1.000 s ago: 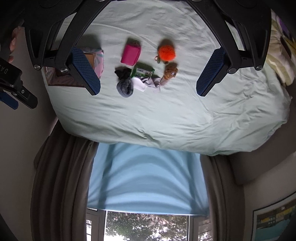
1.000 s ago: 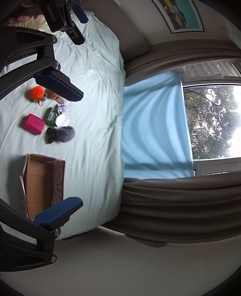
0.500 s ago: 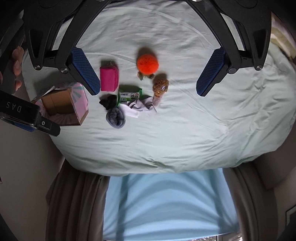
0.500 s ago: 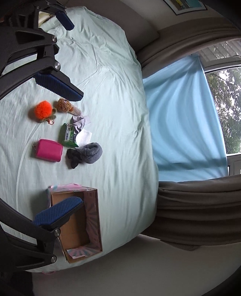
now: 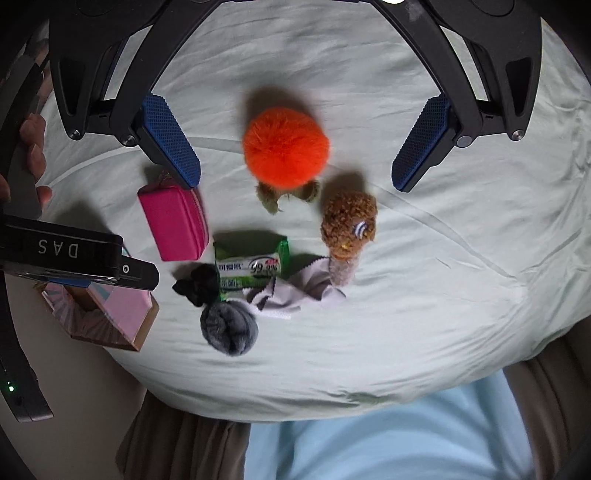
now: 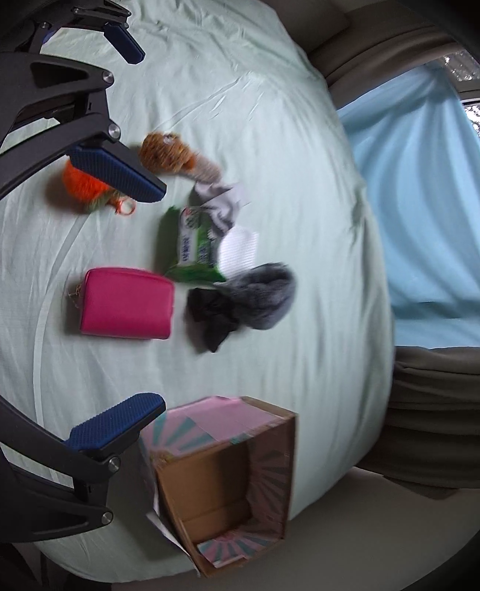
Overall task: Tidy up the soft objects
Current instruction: 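Grasp the orange pompom with the left tool while the right tool grasps the pink pouch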
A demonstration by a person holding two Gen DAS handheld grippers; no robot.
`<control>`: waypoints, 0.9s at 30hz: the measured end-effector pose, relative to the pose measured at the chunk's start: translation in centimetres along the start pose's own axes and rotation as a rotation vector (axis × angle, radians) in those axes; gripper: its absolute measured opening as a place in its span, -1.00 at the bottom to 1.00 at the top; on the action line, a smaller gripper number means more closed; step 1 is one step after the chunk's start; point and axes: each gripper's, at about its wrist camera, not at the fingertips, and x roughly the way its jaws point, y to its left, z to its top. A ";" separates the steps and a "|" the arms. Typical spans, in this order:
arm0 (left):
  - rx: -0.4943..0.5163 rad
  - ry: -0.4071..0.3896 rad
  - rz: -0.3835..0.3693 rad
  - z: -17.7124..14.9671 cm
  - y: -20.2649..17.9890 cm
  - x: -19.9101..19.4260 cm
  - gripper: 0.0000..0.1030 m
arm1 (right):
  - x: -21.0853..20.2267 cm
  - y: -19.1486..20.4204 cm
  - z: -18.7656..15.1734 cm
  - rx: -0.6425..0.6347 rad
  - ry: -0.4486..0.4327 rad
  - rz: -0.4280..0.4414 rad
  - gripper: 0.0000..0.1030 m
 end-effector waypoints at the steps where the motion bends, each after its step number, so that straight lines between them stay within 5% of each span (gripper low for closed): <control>1: 0.002 0.004 -0.002 -0.5 0.0 1.1 0.99 | 1.0 -0.1 -0.4 0.003 0.012 -0.005 0.99; 15: 0.004 0.050 -0.013 -3.0 -1.3 9.6 0.94 | 10.0 -1.4 -3.9 0.071 0.091 -0.029 0.99; 22: 0.001 0.096 0.015 -3.1 -1.2 11.0 0.39 | 10.9 -1.3 -4.2 0.074 0.096 -0.025 0.95; 27: -0.006 0.098 0.027 -3.0 -0.4 10.4 -0.10 | 11.5 -1.2 -4.2 0.069 0.122 -0.021 0.38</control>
